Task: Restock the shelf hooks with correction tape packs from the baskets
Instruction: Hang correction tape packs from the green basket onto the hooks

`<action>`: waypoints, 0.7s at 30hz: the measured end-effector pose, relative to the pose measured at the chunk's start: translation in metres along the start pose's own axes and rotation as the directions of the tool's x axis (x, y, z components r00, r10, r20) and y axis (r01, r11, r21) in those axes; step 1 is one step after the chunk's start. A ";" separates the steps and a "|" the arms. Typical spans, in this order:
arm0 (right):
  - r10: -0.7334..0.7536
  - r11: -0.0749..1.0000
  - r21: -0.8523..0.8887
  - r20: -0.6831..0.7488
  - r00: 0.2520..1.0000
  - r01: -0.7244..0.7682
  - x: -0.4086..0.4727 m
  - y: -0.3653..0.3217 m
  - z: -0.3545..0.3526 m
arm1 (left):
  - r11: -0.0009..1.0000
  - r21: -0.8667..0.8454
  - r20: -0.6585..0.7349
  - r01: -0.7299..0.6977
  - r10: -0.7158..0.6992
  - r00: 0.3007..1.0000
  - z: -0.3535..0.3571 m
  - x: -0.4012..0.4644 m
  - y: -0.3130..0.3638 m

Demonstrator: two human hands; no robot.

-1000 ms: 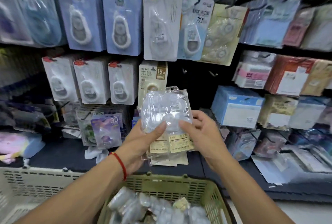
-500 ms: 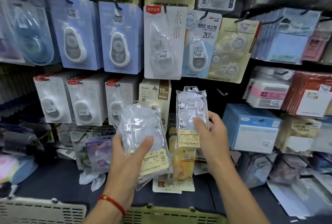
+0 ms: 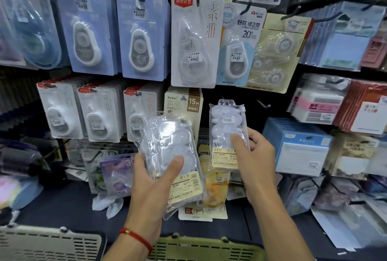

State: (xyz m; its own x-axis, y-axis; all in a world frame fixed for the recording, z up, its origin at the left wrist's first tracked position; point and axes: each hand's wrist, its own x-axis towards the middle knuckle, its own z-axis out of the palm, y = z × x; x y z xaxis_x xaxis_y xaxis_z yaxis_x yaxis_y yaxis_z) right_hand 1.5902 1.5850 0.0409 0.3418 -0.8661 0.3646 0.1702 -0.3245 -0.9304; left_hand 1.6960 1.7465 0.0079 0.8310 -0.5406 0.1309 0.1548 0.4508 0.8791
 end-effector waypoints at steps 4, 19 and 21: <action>0.044 0.987 -0.160 0.061 0.997 -0.034 0.009 0.011 -0.001 | 1.000 0.001 0.008 -0.019 0.019 1.000 -0.001 0.000 -0.002; 0.061 0.998 -0.018 0.488 0.871 -0.060 -0.034 0.021 0.014 | 1.000 0.029 0.032 -0.003 0.002 0.999 -0.002 0.006 -0.016; 0.068 0.994 0.047 0.456 0.887 -0.100 -0.034 0.020 0.013 | 0.999 0.021 0.024 0.026 -0.026 0.999 -0.002 0.006 -0.013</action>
State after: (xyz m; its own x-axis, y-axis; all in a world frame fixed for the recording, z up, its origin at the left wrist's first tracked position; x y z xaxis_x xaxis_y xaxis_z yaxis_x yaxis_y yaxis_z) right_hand 1.5937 1.6124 0.0102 0.7362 -0.6174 0.2772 0.1785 -0.2178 -0.9595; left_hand 1.7000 1.7390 -0.0033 0.8139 -0.5688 0.1186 0.1649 0.4218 0.8916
